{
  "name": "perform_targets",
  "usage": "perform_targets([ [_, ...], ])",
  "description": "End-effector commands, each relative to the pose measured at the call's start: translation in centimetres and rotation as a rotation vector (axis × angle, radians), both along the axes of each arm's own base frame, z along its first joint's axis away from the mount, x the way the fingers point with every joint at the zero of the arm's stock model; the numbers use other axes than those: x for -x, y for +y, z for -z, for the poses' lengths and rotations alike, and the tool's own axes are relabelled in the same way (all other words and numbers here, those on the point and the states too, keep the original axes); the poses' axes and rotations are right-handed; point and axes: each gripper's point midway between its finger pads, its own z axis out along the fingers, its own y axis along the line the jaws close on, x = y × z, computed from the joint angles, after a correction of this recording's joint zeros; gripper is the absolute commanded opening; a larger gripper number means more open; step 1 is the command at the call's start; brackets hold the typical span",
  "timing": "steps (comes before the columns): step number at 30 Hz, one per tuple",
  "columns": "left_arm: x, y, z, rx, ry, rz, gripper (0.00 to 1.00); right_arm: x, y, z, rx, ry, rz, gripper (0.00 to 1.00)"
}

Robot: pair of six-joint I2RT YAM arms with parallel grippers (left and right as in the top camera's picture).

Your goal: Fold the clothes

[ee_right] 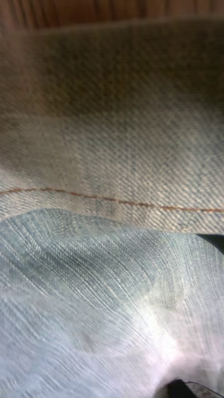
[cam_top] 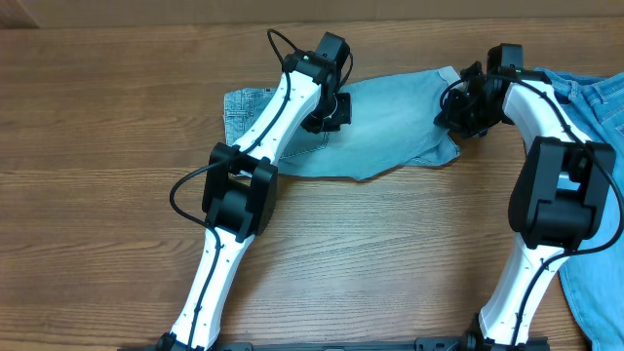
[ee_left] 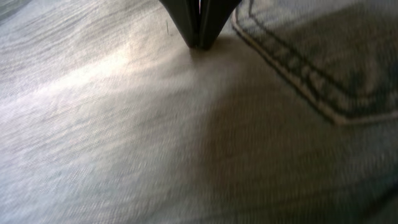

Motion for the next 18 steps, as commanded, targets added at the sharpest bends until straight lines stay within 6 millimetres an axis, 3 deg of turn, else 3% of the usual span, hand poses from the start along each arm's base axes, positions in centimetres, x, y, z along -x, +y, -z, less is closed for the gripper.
perform_targets([
  [1, -1.6, 0.3, -3.5, 0.029, -0.096, 0.01, 0.04, -0.5, -0.6, -5.0, 0.05, -0.125, -0.067, 0.04],
  [4, -3.0, 1.5, -8.2, 0.064, -0.181, -0.018, 0.04, -0.3, -0.1, -6.4, 0.081, -0.152, -0.101, 0.04],
  [5, -3.5, 2.9, -10.6, 0.078, -0.219, -0.043, 0.04, -0.1, 0.4, -7.2, 0.091, -0.172, -0.134, 0.04],
  [7, -4.2, 6.3, -14.4, 0.089, -0.266, -0.103, 0.04, 0.0, 1.4, -8.9, 0.103, -0.21, -0.169, 0.04],
  [8, -4.4, 9.2, -16.7, 0.09, -0.29, -0.154, 0.04, 0.0, 2.1, -10.0, 0.111, -0.236, -0.182, 0.04],
  [10, -4.3, 14.1, -19.3, 0.075, -0.311, -0.219, 0.07, 0.2, 3.7, -11.6, 0.147, -0.274, -0.213, 0.04],
  [13, -2.8, 22.6, -19.3, 0.024, -0.228, -0.36, 0.08, 1.2, 9.3, -12.2, 0.226, -0.29, -0.332, 0.04],
  [16, -2.1, 26.4, -18.9, -0.001, -0.195, -0.403, 0.08, 2.3, 14.6, -12.8, 0.224, -0.323, -0.438, 0.04],
  [18, -1.6, 28.4, -18.6, -0.028, -0.178, -0.434, 0.11, 2.3, 17.0, -14.1, 0.226, -0.351, -0.439, 0.04],
])
